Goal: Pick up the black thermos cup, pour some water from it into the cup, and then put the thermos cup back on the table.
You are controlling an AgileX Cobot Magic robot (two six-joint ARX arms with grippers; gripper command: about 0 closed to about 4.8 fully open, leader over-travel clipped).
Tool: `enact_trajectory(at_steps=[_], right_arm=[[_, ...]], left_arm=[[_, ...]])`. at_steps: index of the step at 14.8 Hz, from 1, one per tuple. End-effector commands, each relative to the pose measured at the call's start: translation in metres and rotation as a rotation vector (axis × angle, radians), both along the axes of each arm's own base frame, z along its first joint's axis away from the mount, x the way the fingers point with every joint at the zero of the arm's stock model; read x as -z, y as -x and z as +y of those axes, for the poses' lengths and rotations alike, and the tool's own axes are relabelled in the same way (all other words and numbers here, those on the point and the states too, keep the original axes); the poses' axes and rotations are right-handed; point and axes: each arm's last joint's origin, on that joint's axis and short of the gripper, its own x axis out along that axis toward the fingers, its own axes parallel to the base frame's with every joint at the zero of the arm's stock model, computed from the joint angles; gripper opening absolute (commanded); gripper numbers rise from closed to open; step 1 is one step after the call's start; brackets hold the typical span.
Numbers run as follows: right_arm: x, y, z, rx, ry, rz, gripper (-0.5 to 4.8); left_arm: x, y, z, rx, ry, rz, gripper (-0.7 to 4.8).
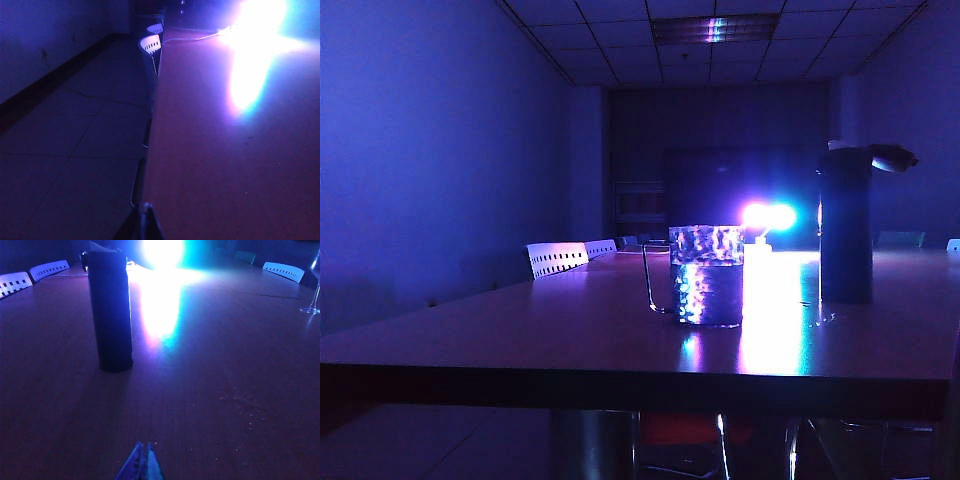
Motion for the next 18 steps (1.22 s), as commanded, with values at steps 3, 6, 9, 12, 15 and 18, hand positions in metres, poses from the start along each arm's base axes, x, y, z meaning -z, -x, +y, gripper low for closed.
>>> enact_trajectory(at_steps=[3, 6, 9, 12, 15, 18], right_arm=[[-0.005, 0.001, 0.000, -0.001, -0.005, -0.032, -0.08], [-0.016, 0.003, 0.000, -0.013, -0.007, -0.075, -0.08], [-0.047, 0.013, 0.000, -0.020, -0.007, -0.101, -0.08], [-0.077, 0.019, 0.000, -0.021, -0.008, -0.156, -0.08], [-0.103, 0.012, 0.001, -0.030, -0.007, -0.154, -0.08], [-0.128, -0.009, 0.003, -0.064, -0.001, -0.117, -0.08]], left_arm=[[-0.001, 0.000, 0.000, 0.005, 0.001, -0.011, -0.06], [-0.011, 0.002, 0.000, 0.006, 0.062, -0.022, -0.06], [-0.055, 0.011, 0.001, 0.012, 0.138, -0.092, -0.05], [-0.104, 0.004, -0.003, 0.124, 0.151, -0.078, -0.05], [-0.145, -0.025, -0.012, 0.303, 0.142, -0.035, -0.05], [-0.166, -0.053, -0.038, 0.475, 0.140, 0.038, -0.05]])
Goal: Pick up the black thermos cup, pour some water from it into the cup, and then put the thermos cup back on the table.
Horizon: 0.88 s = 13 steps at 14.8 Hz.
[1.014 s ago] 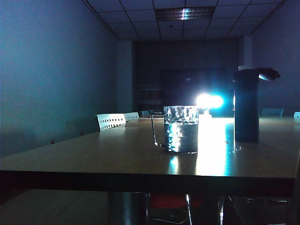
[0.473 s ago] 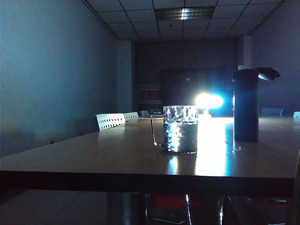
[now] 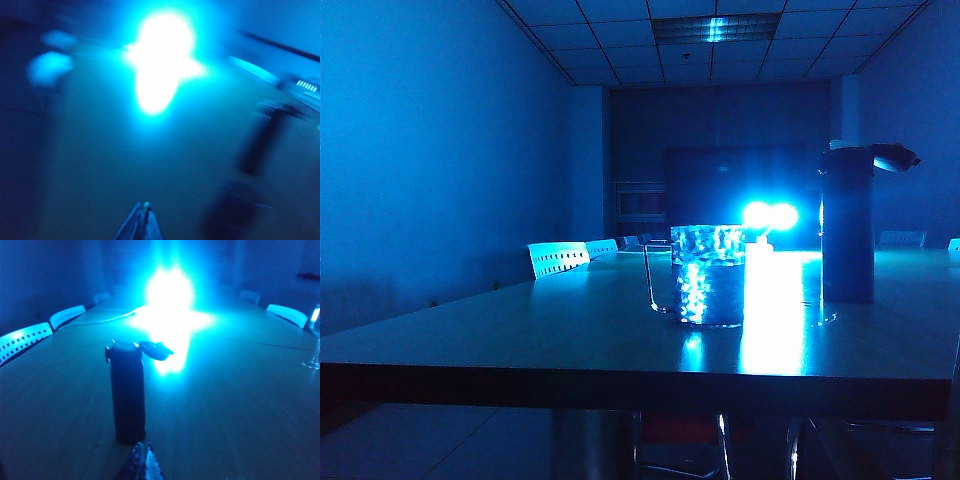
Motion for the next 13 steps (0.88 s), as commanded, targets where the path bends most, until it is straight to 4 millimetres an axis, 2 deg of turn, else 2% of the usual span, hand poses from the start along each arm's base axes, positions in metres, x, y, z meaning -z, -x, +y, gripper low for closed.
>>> enact_trajectory(at_steps=[1, 4, 8, 9, 11, 13], right_arm=[[-0.025, -0.019, 0.002, -0.044, 0.012, -0.021, -0.08], [-0.040, -0.046, 0.004, -0.071, 0.015, -0.076, -0.08], [-0.020, -0.095, 0.009, -0.179, 0.030, 0.004, -0.05], [-0.012, -0.112, 0.010, -0.193, 0.055, 0.002, 0.63], [0.007, -0.144, 0.011, -0.292, 0.090, -0.021, 4.79], [0.037, -0.184, 0.005, -0.422, 0.015, 0.093, 4.79]], left_arm=[[-0.016, -0.015, -0.031, 0.187, -0.025, 0.008, -0.05], [-0.010, -0.019, -0.072, 0.287, -0.079, 0.056, -0.05], [-0.004, -0.010, -0.098, 0.286, -0.124, 0.075, -0.06], [-0.004, -0.010, -0.098, 0.288, -0.123, 0.075, -0.05], [-0.004, -0.010, -0.098, 0.291, -0.123, 0.075, -0.05], [-0.004, -0.009, -0.098, 0.295, -0.122, 0.075, -0.05]])
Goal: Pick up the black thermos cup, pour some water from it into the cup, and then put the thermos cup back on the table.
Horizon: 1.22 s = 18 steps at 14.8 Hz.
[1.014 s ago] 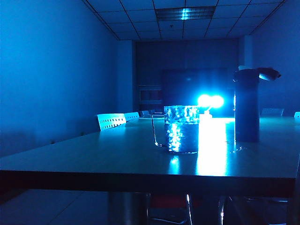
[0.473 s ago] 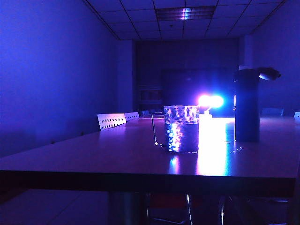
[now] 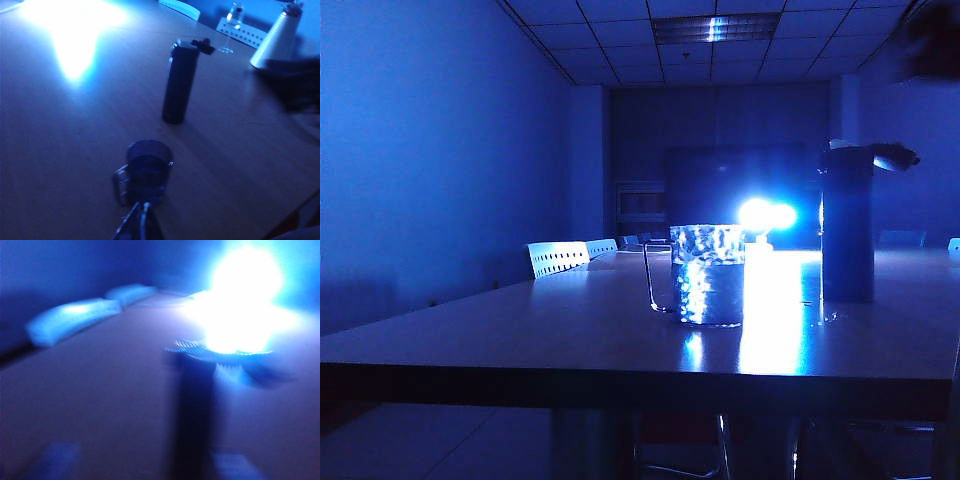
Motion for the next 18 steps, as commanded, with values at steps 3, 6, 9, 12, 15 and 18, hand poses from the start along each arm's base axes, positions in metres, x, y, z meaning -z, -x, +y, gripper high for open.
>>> enact_trajectory(at_steps=[3, 6, 9, 12, 15, 18], right_arm=[[0.040, -0.071, -0.028, -0.145, -0.065, 0.058, 4.79], [0.050, -0.101, -0.055, -0.229, -0.068, 0.086, 4.79], [0.052, -0.130, -0.063, -0.248, -0.061, 0.070, 4.79], [0.061, -0.154, -0.066, -0.266, -0.059, 0.073, 4.79], [0.073, -0.171, -0.066, -0.276, -0.062, 0.086, 4.79], [0.083, -0.188, -0.059, -0.300, -0.055, 0.086, 4.79]], left_arm=[[-0.004, 0.001, 0.000, 0.024, 0.013, -0.017, -0.05], [-0.004, 0.001, 0.000, 0.024, 0.013, -0.016, -0.05], [-0.004, 0.001, 0.000, 0.023, 0.016, -0.015, -0.05], [-0.003, 0.001, 0.000, 0.023, 0.015, -0.014, -0.06], [-0.003, 0.001, -0.001, 0.023, 0.015, -0.014, -0.06], [-0.002, 0.000, -0.001, 0.023, 0.011, -0.009, -0.05]])
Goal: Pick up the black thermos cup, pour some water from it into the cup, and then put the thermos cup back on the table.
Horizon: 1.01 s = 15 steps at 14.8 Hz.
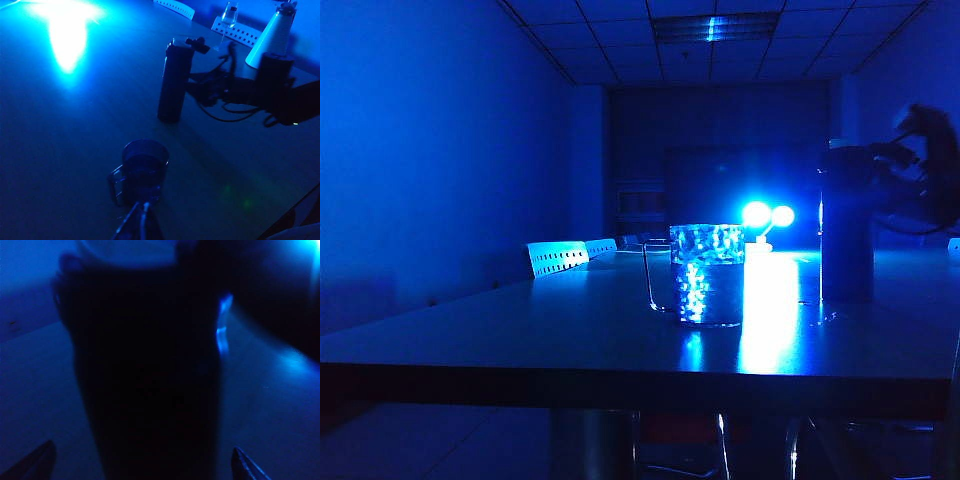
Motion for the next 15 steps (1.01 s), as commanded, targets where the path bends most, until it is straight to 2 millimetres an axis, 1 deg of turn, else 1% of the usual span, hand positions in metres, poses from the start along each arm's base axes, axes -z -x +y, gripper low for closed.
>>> enact_trajectory(at_steps=[1, 4, 7, 9, 12, 13, 14, 15], right_arm=[[0.002, -0.013, 0.011, -0.035, 0.018, -0.034, 4.79], [0.012, -0.025, 0.019, -0.045, 0.025, -0.031, 4.79], [0.019, -0.032, 0.022, -0.018, 0.033, -0.033, 4.79], [0.019, -0.033, 0.026, 0.003, 0.069, -0.048, 4.79], [0.020, -0.034, 0.030, 0.016, 0.078, -0.052, 4.79], [0.020, -0.034, 0.030, 0.018, 0.080, -0.052, 4.70], [0.020, -0.034, 0.030, 0.018, 0.080, -0.051, 3.25], [0.020, -0.034, 0.030, 0.017, 0.079, -0.051, 1.49]], left_arm=[[-0.003, 0.000, 0.000, 0.005, 0.010, -0.012, -0.05], [-0.003, 0.000, 0.000, 0.005, 0.009, -0.011, -0.05], [-0.002, 0.000, 0.000, 0.005, 0.008, -0.010, -0.05], [-0.002, 0.000, 0.000, 0.005, 0.005, -0.007, -0.05], [-0.002, 0.000, 0.000, 0.005, 0.004, -0.005, -0.05], [-0.001, 0.000, 0.000, 0.005, 0.001, 0.000, -0.05], [-0.001, 0.000, 0.000, 0.005, -0.003, 0.005, -0.05], [-0.001, 0.000, 0.000, 0.005, -0.004, 0.005, -0.06]])
